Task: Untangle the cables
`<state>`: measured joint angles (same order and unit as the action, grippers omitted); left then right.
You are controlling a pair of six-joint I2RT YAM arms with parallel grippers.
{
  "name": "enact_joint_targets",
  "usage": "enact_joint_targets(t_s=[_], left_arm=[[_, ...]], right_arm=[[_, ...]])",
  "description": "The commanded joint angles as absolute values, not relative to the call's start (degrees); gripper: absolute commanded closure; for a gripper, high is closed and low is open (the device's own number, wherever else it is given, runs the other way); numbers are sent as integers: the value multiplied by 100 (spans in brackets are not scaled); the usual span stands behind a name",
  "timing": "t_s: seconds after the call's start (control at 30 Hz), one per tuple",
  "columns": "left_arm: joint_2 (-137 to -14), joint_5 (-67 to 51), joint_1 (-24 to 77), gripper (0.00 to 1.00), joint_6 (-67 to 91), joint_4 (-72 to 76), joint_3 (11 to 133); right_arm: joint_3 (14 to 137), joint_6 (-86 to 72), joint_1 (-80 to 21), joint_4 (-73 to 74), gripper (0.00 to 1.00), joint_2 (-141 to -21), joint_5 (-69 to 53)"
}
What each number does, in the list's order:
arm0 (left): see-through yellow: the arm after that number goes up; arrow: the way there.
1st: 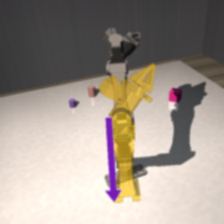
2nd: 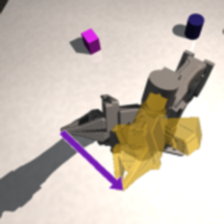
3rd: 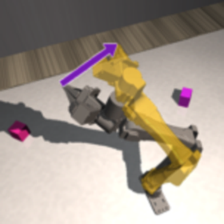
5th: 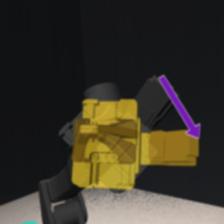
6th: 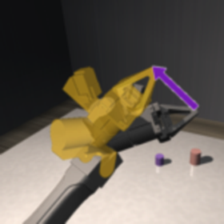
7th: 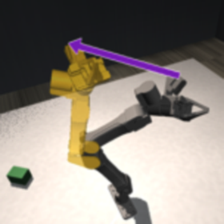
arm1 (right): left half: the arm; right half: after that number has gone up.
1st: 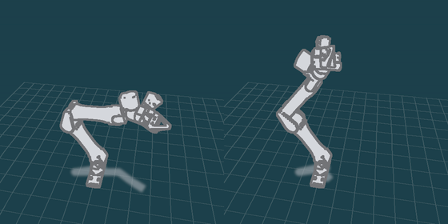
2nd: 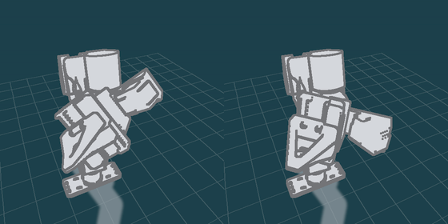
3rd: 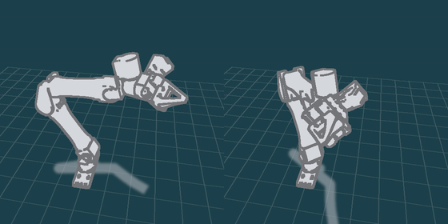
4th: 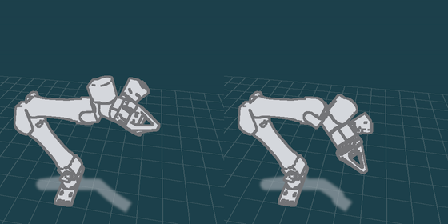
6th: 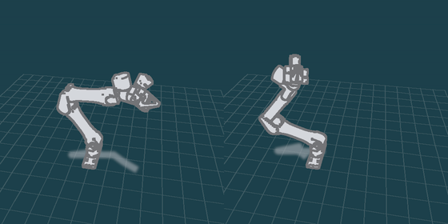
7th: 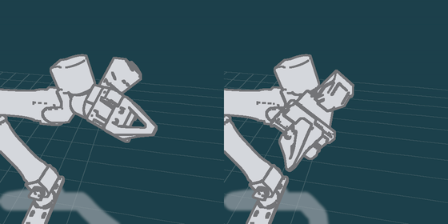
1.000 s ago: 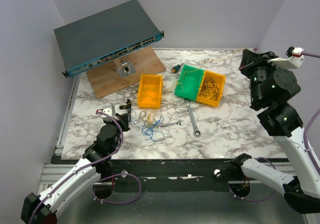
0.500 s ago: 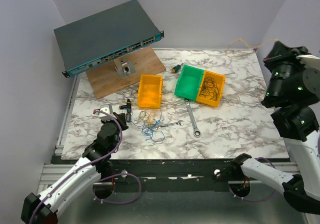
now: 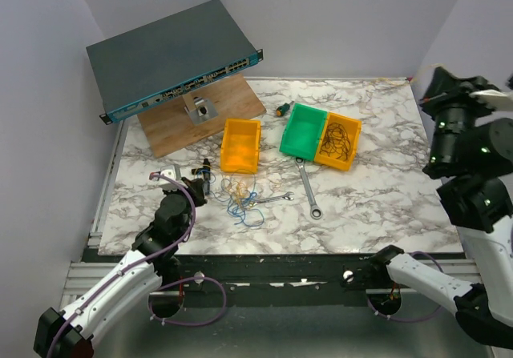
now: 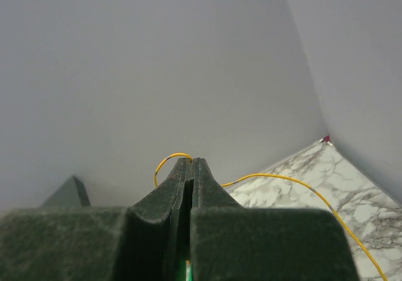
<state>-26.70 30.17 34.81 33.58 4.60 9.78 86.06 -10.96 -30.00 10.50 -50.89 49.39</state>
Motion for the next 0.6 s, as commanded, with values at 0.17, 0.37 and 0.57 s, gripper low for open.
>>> enact_joint_targets(t_s=[0.17,0.37,0.57], left_arm=[[-2574,1835,3445,100,2680,1064,879],[-2574,1568,3445,100,2541,1123,875],[-2517,1495,3445,100,2518,1105,862]], right_arm=[[8139,-1632,-3006,1244,100,-5752,1835],[8465,-1937,-3000,1226,99,-6710,936],[8619,-2075,-2997,800,99,-7489,258]])
